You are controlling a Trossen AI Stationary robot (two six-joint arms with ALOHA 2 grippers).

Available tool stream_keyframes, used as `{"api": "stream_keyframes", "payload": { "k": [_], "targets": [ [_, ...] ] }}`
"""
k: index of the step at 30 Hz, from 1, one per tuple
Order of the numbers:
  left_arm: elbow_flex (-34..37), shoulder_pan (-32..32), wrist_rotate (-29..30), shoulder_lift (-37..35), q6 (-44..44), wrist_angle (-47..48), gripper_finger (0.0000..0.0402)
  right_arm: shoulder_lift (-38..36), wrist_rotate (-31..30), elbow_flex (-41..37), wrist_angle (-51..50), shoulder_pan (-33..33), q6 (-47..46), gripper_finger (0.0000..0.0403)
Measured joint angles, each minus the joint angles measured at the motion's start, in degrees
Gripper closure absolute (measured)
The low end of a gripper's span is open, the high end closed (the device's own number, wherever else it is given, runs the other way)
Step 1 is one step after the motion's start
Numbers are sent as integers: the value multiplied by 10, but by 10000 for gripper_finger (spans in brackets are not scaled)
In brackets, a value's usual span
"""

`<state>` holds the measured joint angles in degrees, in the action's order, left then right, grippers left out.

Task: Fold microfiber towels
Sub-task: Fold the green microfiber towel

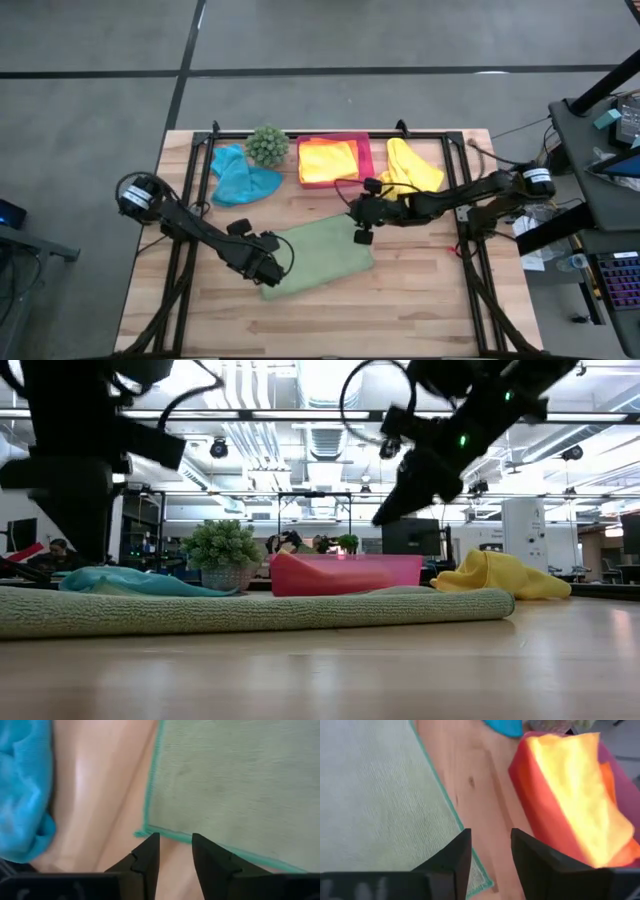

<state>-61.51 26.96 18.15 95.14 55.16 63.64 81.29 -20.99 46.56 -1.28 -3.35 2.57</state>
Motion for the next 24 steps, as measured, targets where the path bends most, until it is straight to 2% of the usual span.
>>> {"api": "stream_keyframes", "payload": {
  "k": [4, 6, 12, 15, 17, 24],
  "targets": [
    [-26, 2, -19, -15, 1, -10, 302, -45, 11, 9, -63, -12, -42, 272],
    [-38, 4, -19, -18, 0, -28, 301, -67, 36, 9, -90, -17, -74, 275],
    [-56, 8, -19, -21, -34, -152, 301, -110, 188, 9, -133, -33, -178, 284],
    [-52, 13, -19, -20, -46, -220, 301, -115, 230, 9, -147, -45, -238, 280],
    [-49, 17, -22, -15, -43, -244, 301, -113, 245, 9, -163, -54, -264, 270],
    [-48, 42, -24, 27, -4, -257, 301, -86, 234, -5, -208, -66, -373, 206]
  ]
}}
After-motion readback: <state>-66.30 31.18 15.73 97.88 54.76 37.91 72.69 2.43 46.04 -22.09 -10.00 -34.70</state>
